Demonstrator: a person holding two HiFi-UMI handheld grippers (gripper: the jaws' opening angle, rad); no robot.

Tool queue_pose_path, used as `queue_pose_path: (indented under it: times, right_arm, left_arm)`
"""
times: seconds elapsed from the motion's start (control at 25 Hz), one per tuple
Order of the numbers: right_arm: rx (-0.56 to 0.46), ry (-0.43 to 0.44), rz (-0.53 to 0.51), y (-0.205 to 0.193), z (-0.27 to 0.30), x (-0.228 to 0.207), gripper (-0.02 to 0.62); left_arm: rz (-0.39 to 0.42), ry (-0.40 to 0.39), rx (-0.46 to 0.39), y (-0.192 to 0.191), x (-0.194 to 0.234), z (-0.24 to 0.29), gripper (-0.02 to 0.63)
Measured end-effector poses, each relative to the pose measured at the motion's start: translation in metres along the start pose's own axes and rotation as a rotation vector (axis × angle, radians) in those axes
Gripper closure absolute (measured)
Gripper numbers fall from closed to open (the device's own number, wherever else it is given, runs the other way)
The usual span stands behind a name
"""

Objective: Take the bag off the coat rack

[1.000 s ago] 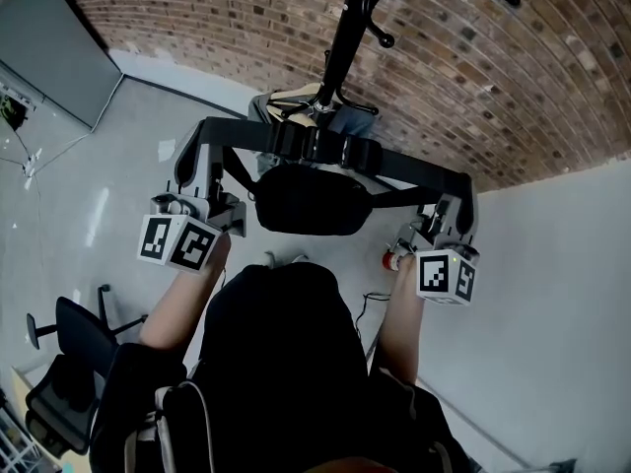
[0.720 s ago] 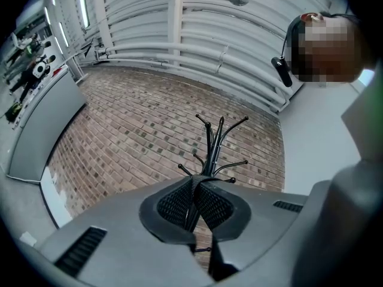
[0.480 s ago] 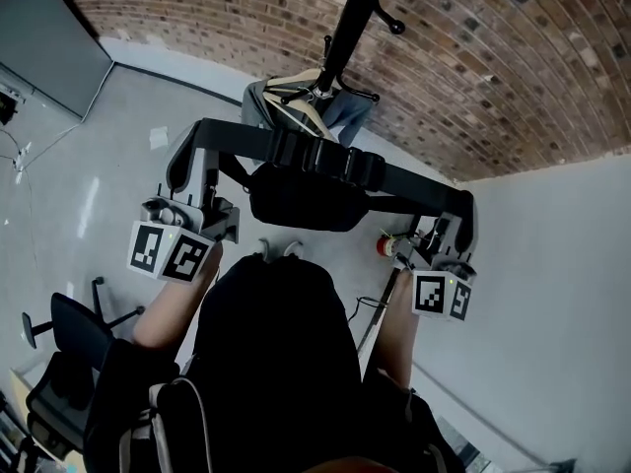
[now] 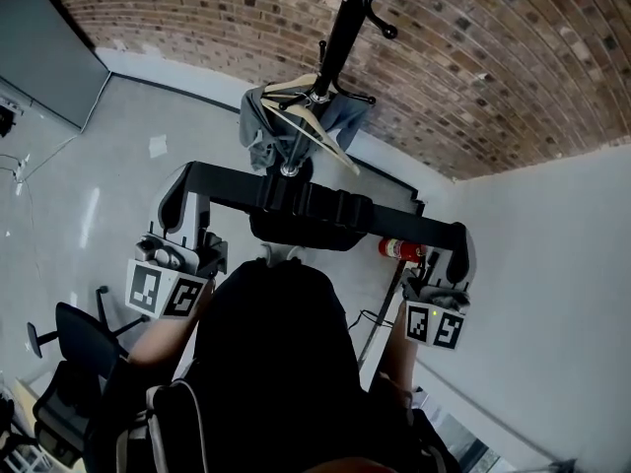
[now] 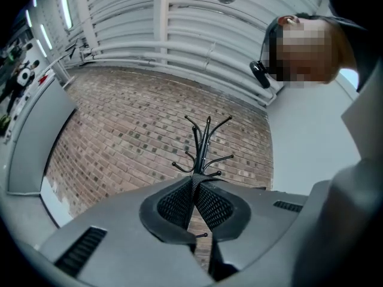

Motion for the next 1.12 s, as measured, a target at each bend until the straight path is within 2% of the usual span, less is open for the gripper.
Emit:
queue_pose_path:
  times: [0.08,0.16,0.44,0.68,1.12]
  right_arm:
    - [0.022,-0.036,-0.122,0.002,-0.01,0.01,0.575]
    - [0.047,-0.053,-0.164,0.001,-0.018,0.014,0.577]
    - [0.092,-0.008,-0.089,-0.007,-0.031,0.021,0.575]
    - [0.121,-0.02,-0.043,-0.021,-0.022,0.025,0.577]
    - [0.12,-0.017,-0.063,-0.02,-0.003,0.028,0.577]
  left_arm:
    - [-0.023,0.019,0.014,0.0,0.002,-0.007,0.583]
    - [0.002,0.035,0.03,-0.001,0.001,-0.014,0.583]
    - [0.012,0.06,0.067,-0.005,0.002,-0.028,0.583]
    - [0.006,0.071,0.075,-0.008,0.008,-0.028,0.583]
    - [0.005,0.099,0.073,-0.014,0.017,-0.024,0.583]
Point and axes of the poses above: the fingertips, and each gripper's own axes: z forward along the fingers, x to its left, y out of its top, the point moved 10 cm from there along -z, backward along the fingers, and after that the axes turned 14 degrees about x, right-handed, at the moved point
